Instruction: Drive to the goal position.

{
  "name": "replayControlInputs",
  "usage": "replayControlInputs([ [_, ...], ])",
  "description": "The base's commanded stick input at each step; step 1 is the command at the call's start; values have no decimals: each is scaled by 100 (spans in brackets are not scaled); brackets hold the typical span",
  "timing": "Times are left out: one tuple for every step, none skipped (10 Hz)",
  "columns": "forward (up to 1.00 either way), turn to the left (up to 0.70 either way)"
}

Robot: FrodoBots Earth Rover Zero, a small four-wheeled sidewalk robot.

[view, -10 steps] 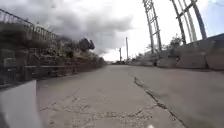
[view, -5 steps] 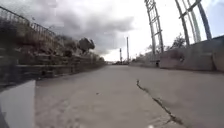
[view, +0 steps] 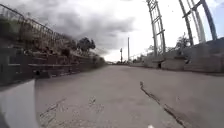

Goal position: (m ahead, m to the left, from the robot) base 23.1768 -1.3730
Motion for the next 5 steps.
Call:
replayControlInputs([
  [70,0],
  [70,0],
  [70,0],
  [70,0],
  [70,0],
])
